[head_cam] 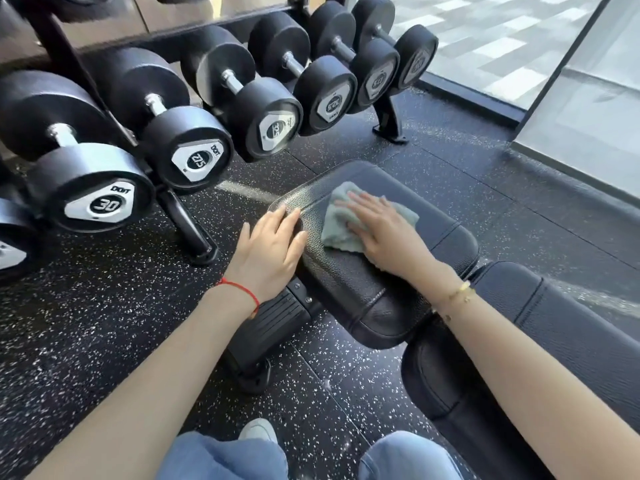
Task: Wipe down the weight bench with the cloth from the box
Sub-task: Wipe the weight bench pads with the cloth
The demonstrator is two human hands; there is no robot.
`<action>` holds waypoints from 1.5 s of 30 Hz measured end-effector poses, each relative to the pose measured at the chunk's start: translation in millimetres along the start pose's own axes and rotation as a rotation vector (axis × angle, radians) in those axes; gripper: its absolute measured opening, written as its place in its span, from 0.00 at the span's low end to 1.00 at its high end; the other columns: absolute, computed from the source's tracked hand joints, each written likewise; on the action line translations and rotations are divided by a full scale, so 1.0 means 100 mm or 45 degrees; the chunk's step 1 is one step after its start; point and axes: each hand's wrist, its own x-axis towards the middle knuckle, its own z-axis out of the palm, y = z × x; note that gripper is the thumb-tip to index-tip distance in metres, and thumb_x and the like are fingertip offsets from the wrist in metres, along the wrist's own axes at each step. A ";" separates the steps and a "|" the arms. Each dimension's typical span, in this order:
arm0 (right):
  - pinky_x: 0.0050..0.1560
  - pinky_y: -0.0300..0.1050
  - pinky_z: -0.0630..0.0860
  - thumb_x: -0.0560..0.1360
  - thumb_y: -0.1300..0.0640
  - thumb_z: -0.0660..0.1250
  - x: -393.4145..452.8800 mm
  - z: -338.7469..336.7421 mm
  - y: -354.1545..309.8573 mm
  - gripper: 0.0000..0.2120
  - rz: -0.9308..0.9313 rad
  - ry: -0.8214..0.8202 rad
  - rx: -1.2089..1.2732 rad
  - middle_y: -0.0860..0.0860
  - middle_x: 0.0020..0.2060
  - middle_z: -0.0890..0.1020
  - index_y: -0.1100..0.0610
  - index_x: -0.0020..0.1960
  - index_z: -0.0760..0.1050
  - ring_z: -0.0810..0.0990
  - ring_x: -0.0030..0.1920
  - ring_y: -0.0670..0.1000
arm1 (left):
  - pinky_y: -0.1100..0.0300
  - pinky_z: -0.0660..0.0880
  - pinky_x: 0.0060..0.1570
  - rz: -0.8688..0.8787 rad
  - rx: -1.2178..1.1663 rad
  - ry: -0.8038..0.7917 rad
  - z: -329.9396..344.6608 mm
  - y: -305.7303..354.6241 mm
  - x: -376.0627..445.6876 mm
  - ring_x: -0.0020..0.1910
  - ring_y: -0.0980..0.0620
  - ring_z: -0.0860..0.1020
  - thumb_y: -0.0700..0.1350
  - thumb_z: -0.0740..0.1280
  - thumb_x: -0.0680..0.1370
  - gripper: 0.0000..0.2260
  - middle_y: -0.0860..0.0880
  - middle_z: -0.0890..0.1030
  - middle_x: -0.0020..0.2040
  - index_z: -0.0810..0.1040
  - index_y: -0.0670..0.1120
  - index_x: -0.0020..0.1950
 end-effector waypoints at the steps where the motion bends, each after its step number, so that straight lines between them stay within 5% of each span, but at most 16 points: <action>1: 0.75 0.61 0.52 0.80 0.55 0.53 0.12 -0.03 0.08 0.20 0.070 0.026 -0.024 0.50 0.73 0.66 0.49 0.71 0.68 0.58 0.76 0.52 | 0.43 0.49 0.76 -0.004 0.008 -0.008 0.00 0.00 -0.02 0.79 0.49 0.53 0.58 0.44 0.83 0.26 0.48 0.56 0.80 0.55 0.50 0.80; 4: 0.74 0.64 0.52 0.80 0.59 0.58 0.25 0.02 0.06 0.20 0.164 0.054 -0.094 0.52 0.74 0.65 0.49 0.70 0.68 0.57 0.76 0.55 | 0.42 0.48 0.76 -0.004 0.023 -0.024 0.00 0.05 -0.05 0.79 0.48 0.52 0.55 0.48 0.84 0.24 0.48 0.55 0.80 0.55 0.51 0.80; 7: 0.76 0.54 0.44 0.79 0.61 0.60 -0.24 0.09 -0.29 0.23 -0.014 -0.007 -0.056 0.51 0.75 0.62 0.49 0.72 0.66 0.54 0.77 0.52 | 0.43 0.49 0.76 -0.028 0.042 -0.025 0.01 0.09 -0.03 0.79 0.48 0.52 0.54 0.49 0.84 0.24 0.47 0.54 0.80 0.54 0.51 0.80; 11: 0.77 0.51 0.47 0.80 0.60 0.57 -1.02 -0.02 -0.51 0.23 -0.203 -0.122 0.007 0.47 0.76 0.59 0.47 0.74 0.63 0.52 0.77 0.49 | 0.42 0.48 0.76 -0.043 0.047 -0.034 0.05 0.17 0.00 0.79 0.45 0.49 0.54 0.49 0.84 0.24 0.47 0.53 0.81 0.54 0.51 0.80; 15: 0.76 0.55 0.52 0.77 0.61 0.56 -0.91 -0.33 0.12 0.25 0.149 0.060 -0.053 0.46 0.75 0.62 0.46 0.73 0.64 0.55 0.76 0.47 | 0.41 0.47 0.76 -0.053 0.063 -0.075 0.08 0.22 0.01 0.79 0.42 0.47 0.56 0.49 0.84 0.25 0.47 0.50 0.81 0.52 0.51 0.81; 20: 0.74 0.61 0.53 0.79 0.60 0.58 -0.35 -0.38 0.50 0.20 0.482 0.136 -0.173 0.53 0.73 0.67 0.49 0.70 0.68 0.62 0.74 0.56 | 0.40 0.47 0.75 -0.075 0.099 -0.124 0.09 0.26 0.00 0.79 0.41 0.45 0.58 0.50 0.83 0.27 0.47 0.47 0.81 0.50 0.51 0.81; 26: 0.77 0.51 0.45 0.80 0.58 0.55 -1.16 -0.21 -0.24 0.23 0.001 -0.054 -0.016 0.47 0.76 0.59 0.48 0.74 0.62 0.50 0.77 0.48 | 0.39 0.47 0.76 -0.091 0.076 -0.104 0.10 0.27 0.02 0.79 0.41 0.46 0.57 0.52 0.83 0.28 0.46 0.49 0.81 0.51 0.51 0.81; 31: 0.77 0.52 0.48 0.81 0.59 0.57 -1.00 -0.29 -0.04 0.23 0.136 0.031 0.036 0.44 0.76 0.60 0.46 0.74 0.63 0.53 0.77 0.46 | 0.38 0.48 0.75 -0.060 0.069 -0.083 0.08 0.22 0.00 0.79 0.42 0.47 0.57 0.52 0.83 0.27 0.48 0.51 0.81 0.52 0.52 0.80; 37: 0.75 0.58 0.46 0.80 0.59 0.55 0.33 -0.08 0.37 0.22 0.362 0.058 -0.135 0.51 0.75 0.62 0.49 0.73 0.65 0.54 0.77 0.53 | 0.39 0.47 0.76 -0.058 0.083 -0.075 0.03 0.19 -0.06 0.80 0.45 0.47 0.57 0.52 0.83 0.27 0.48 0.50 0.81 0.51 0.51 0.81; 41: 0.75 0.59 0.46 0.79 0.59 0.56 0.95 0.16 0.12 0.21 0.246 -0.007 -0.154 0.51 0.73 0.67 0.49 0.71 0.67 0.58 0.75 0.54 | 0.39 0.48 0.76 -0.082 0.039 -0.040 0.01 0.15 -0.04 0.79 0.47 0.49 0.55 0.52 0.83 0.28 0.47 0.51 0.81 0.50 0.47 0.81; 45: 0.74 0.59 0.47 0.77 0.61 0.56 0.57 0.20 -0.33 0.22 -0.070 -0.096 -0.046 0.52 0.73 0.66 0.53 0.70 0.69 0.57 0.76 0.54 | 0.39 0.51 0.75 -0.117 -0.036 0.055 -0.01 0.06 0.00 0.79 0.47 0.51 0.51 0.52 0.83 0.27 0.46 0.52 0.81 0.49 0.47 0.81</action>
